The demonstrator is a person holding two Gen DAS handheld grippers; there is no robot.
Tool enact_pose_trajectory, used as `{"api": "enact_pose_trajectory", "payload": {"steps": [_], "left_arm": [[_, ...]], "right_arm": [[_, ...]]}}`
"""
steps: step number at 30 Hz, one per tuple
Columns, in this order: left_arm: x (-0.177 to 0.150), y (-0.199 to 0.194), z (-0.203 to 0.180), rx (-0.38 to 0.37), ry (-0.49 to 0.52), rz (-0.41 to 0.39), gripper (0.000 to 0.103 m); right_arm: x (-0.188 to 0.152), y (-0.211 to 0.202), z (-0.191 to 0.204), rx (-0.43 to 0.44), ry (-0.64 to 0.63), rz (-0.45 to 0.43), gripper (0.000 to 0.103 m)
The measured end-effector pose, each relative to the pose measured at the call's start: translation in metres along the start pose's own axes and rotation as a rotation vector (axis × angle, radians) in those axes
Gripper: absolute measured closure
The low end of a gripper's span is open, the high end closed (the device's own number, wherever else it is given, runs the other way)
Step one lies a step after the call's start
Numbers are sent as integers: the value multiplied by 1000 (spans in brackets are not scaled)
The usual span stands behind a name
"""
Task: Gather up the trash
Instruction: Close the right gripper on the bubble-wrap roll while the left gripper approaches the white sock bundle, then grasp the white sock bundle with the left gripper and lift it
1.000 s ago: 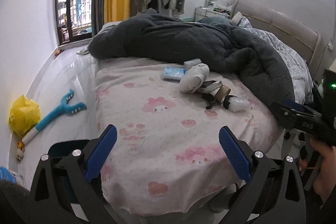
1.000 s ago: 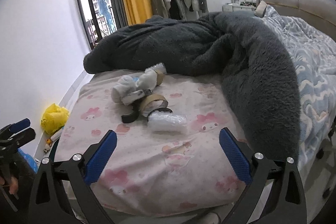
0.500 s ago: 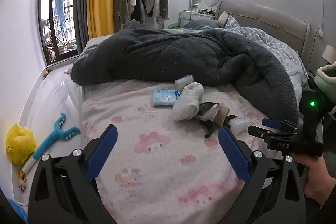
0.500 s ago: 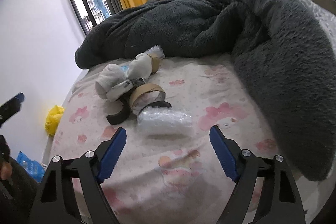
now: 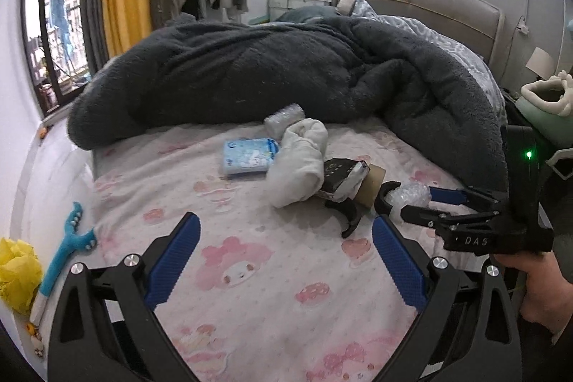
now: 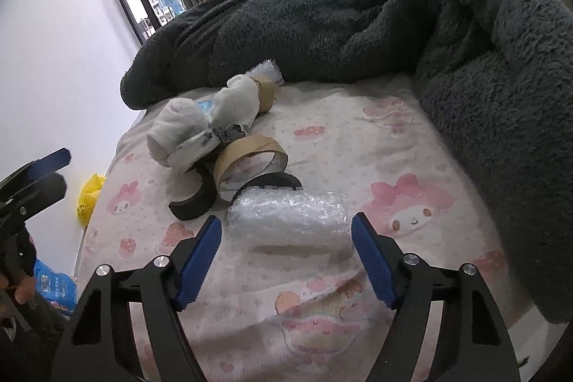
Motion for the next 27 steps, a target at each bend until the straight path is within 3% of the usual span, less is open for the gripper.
{"api": "enact_pose_trajectory", "payload": {"steps": [4, 10, 18, 27], "left_arm": [[6, 13, 4, -29, 18, 3, 5], [12, 30, 15, -10, 66, 13, 5], [13, 48, 18, -73, 15, 29, 5], [14, 63, 18, -48, -2, 33, 5]], "right_arm": [[-1, 5, 0, -17, -11, 14, 30], [-2, 7, -2, -14, -10, 18, 34], [1, 9, -4, -2, -8, 21, 36], [8, -2, -12, -7, 5, -10, 37]]}}
Point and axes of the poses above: each gripper's, at about its wrist camera, not at the fingertips, and y roughly the way its jaws point, z to its left, x to its top, the point moved 6 cm from there along y, roughly the way its jaws point, and after that the axes turned 14 degrees about -x, right-handed, at the moved point
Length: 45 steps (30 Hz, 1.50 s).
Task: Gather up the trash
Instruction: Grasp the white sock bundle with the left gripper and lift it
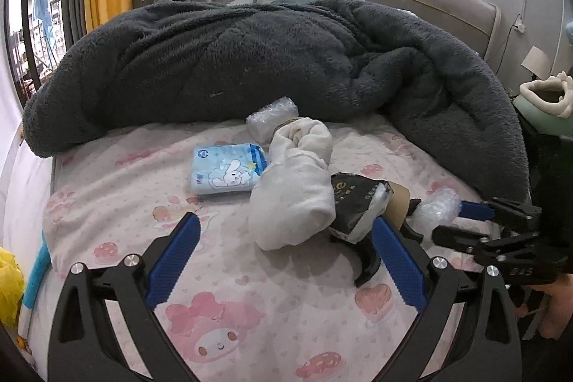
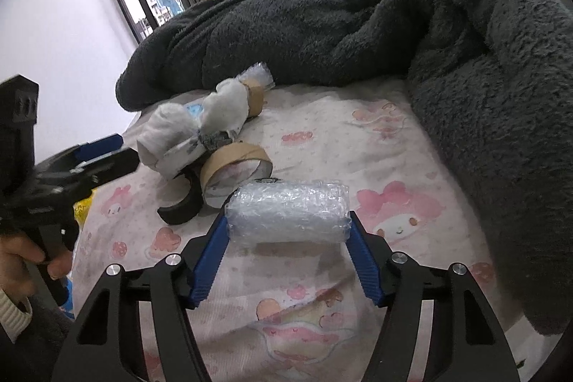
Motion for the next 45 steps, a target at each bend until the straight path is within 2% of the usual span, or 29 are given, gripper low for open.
{"api": "enact_pose_trajectory", "payload": {"steps": [2, 6, 14, 16, 23, 27, 30, 45], "left_arm": [[1, 4, 1, 8, -4, 3, 6], [0, 11, 3, -1, -44, 14, 17], [2, 19, 9, -26, -121, 16, 22], [3, 20, 12, -35, -148, 14, 31], [-5, 20, 20, -71, -204, 39, 48], [-7, 12, 26, -67, -210, 29, 61], [-9, 1, 28, -46, -179, 15, 69], [-32, -59, 59, 23, -198, -32, 73]], "right_arm": [[3, -4, -2, 0, 7, -14, 37], [7, -10, -5, 4, 16, -36, 37], [16, -23, 4, 44, 22, -76, 37], [18, -25, 8, 54, 21, -85, 37], [22, -29, 29, 88, 4, -99, 37], [24, -30, 43, 105, -6, -104, 37], [27, -30, 55, 118, -14, -111, 37], [35, -35, 134, 212, -83, -130, 37]]}}
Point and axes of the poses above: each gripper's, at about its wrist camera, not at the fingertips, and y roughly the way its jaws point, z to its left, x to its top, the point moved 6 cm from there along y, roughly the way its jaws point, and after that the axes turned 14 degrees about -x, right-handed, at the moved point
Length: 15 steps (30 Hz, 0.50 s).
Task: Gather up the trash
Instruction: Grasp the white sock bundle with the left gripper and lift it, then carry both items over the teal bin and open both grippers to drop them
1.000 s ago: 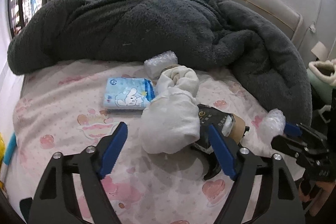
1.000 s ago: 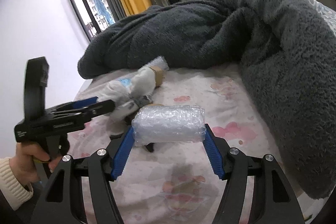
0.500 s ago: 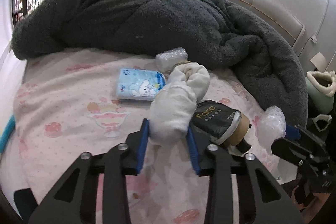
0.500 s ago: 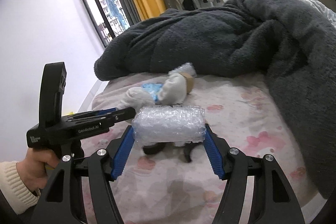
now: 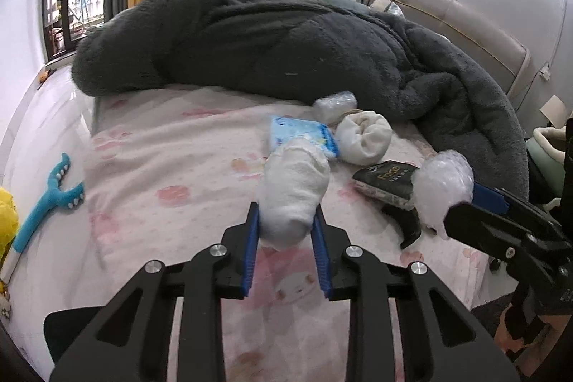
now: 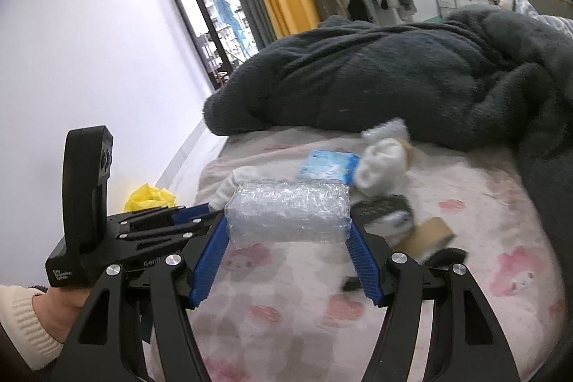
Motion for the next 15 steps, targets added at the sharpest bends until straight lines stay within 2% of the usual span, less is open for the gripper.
{"api": "enact_pose_trajectory", "payload": {"steps": [15], "left_arm": [[-21, -66, 58, 92, -51, -38, 73]], "right_arm": [[4, 12, 75, 89, -65, 4, 37]]}}
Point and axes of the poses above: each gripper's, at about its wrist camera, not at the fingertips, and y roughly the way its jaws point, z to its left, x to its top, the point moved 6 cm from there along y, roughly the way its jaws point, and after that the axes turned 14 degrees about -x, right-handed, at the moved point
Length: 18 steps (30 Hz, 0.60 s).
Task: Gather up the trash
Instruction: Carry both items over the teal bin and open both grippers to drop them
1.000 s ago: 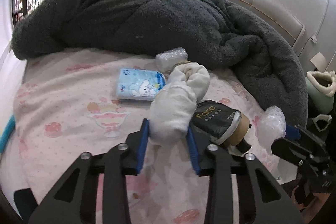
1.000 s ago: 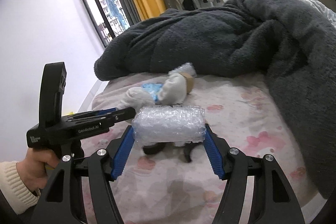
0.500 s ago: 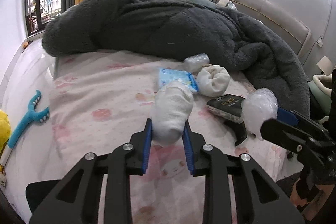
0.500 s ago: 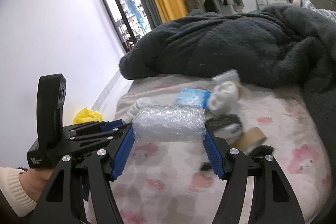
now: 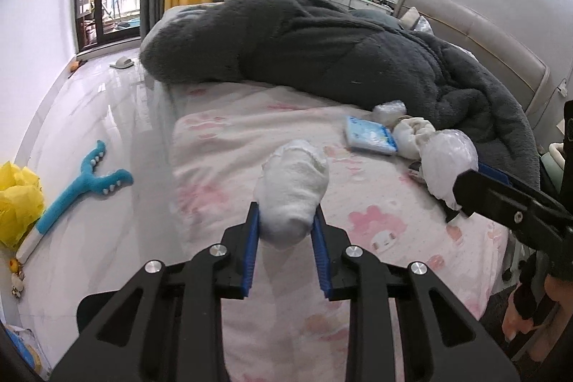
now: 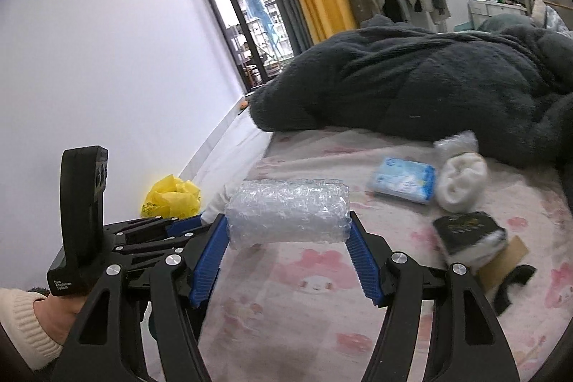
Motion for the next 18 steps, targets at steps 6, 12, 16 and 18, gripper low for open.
{"api": "enact_pose_trajectory", "payload": {"steps": [6, 12, 16, 18], "left_arm": [[-7, -20, 21, 19, -21, -5, 73], [-26, -38, 55, 62, -62, 12, 73], [-41, -48, 78, 86, -98, 33, 73], [-48, -50, 89, 99, -114, 53, 73]], "right_arm": [[0, 11, 29, 35, -26, 12, 37], [-4, 22, 59, 71, -55, 28, 37], [-8, 30, 81, 99, -77, 43, 37], [-10, 35, 91, 109, -87, 51, 37]]}}
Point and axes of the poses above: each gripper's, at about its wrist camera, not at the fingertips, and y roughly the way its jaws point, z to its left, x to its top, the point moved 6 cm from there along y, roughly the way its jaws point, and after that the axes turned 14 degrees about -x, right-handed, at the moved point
